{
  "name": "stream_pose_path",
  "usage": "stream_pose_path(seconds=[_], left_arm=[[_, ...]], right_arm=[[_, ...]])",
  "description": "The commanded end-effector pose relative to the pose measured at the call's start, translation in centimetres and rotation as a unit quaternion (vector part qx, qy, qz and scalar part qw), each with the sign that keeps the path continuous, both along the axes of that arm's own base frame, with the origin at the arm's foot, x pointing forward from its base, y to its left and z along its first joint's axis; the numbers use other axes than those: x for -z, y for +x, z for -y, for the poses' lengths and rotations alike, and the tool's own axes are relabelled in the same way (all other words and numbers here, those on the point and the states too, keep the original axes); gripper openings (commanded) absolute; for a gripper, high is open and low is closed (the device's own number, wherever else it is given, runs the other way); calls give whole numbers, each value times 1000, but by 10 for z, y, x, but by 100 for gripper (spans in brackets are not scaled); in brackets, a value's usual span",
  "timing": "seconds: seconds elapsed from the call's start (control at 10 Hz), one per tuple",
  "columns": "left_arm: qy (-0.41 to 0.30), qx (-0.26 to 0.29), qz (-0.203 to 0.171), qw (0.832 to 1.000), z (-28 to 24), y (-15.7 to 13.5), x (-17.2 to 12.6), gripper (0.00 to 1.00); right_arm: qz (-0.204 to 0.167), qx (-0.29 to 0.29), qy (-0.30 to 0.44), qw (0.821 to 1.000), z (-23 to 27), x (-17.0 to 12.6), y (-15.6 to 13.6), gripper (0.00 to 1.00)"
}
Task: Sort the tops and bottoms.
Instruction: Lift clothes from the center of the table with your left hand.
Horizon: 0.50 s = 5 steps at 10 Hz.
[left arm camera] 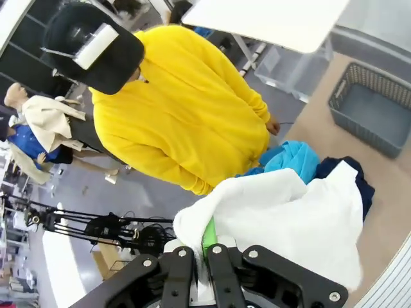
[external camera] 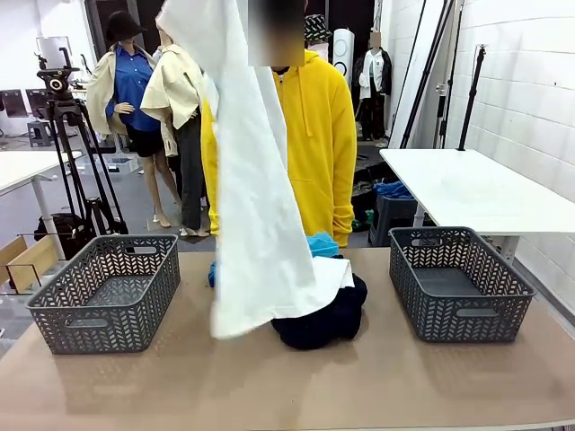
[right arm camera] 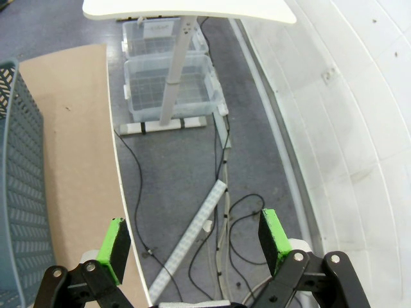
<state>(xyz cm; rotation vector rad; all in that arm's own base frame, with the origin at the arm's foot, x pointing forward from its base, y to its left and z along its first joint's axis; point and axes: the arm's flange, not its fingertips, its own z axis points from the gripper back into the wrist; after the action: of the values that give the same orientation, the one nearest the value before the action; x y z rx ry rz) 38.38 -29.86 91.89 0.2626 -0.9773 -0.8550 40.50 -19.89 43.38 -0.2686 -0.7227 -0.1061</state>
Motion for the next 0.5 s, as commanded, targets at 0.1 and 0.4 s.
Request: stream_pose_path(seconds=[0.1,0.4], left_arm=[[-18,5,10,1000,15,-23,-38,0],[-22,-10,22,999,-10,-41,-45,0]], right_arm=[[-4,-4,-3,1000,0,1,0,100],[-4,-4,-3,1000,0,1,0,100]])
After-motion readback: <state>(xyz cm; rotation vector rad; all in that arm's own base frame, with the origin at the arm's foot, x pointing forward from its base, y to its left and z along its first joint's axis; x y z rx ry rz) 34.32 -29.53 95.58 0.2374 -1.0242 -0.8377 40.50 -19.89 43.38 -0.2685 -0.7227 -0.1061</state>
